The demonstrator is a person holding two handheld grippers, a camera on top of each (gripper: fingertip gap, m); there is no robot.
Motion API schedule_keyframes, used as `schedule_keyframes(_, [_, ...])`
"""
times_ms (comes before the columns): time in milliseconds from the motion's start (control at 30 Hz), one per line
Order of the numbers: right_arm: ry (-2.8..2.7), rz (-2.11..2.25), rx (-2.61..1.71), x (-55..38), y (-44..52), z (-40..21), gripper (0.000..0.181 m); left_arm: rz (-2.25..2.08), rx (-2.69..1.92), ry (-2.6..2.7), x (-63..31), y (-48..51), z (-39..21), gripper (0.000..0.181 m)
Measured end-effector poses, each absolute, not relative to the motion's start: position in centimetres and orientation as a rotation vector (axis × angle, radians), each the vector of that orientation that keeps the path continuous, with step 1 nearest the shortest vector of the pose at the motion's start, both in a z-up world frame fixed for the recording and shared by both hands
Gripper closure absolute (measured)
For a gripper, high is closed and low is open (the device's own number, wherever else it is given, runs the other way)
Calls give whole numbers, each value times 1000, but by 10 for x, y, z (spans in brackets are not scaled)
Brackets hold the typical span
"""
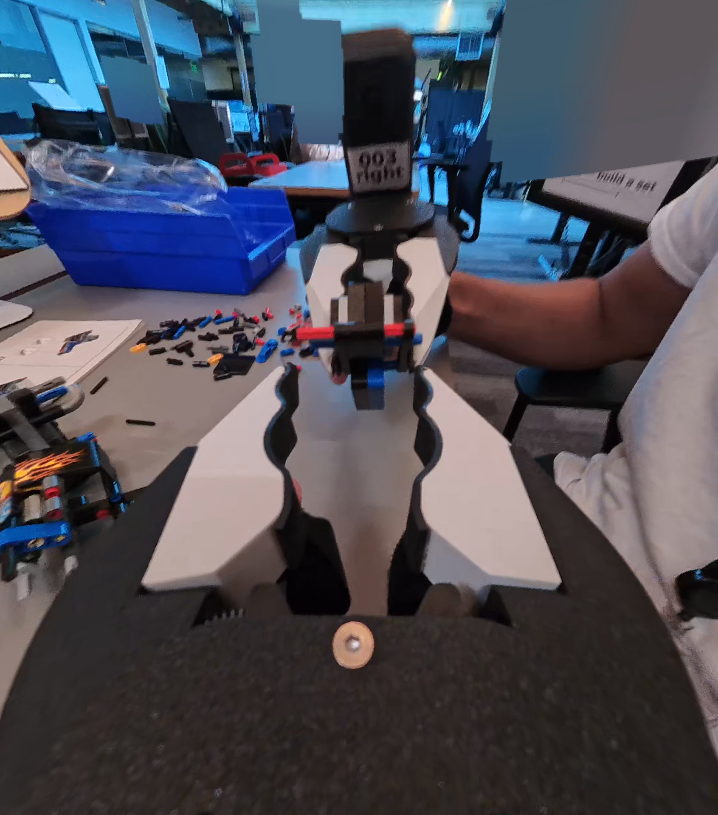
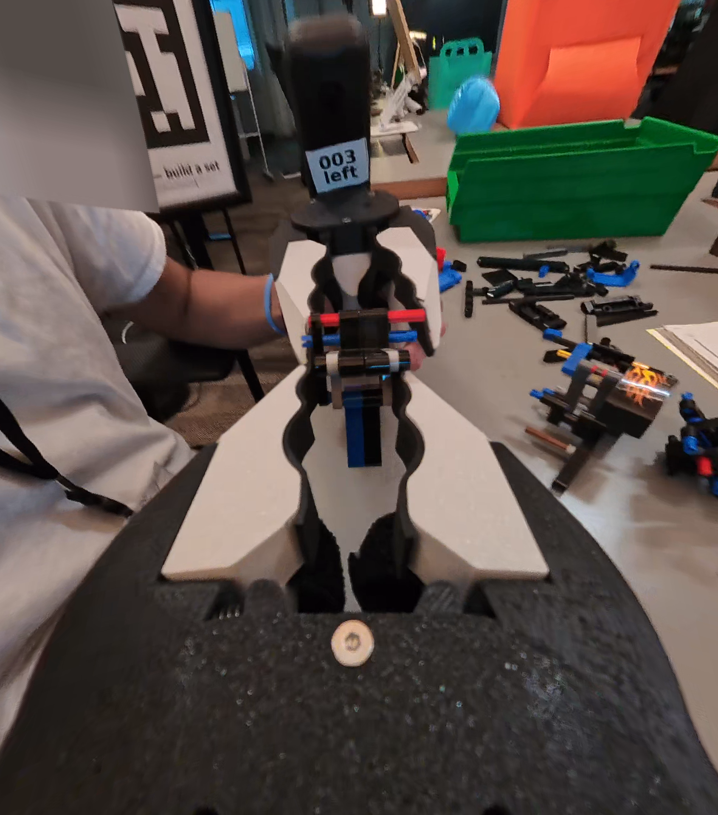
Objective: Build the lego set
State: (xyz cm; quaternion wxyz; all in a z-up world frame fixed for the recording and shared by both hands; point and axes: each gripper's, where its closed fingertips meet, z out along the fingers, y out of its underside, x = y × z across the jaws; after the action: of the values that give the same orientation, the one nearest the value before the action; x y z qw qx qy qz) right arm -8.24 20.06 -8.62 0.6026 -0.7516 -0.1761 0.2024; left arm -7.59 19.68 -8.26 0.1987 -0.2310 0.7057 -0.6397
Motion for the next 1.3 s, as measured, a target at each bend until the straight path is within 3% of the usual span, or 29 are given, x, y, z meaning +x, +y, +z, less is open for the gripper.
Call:
schedule_keyframes(533, [-204, 773, -1486, -90, 208, -55, 149, -2185, -745, 1721, -78, 199, -44, 141])
schedule_keyframes(800, [-87, 781, -1459, -79, 216, -54, 149, -2214, -844, 1612, -67, 207, -40, 135])
schedule_keyframes(1300, [-29, 807, -1444, -75, 219, -55, 149, -2284, -948, 1495, -59, 214, -38, 141])
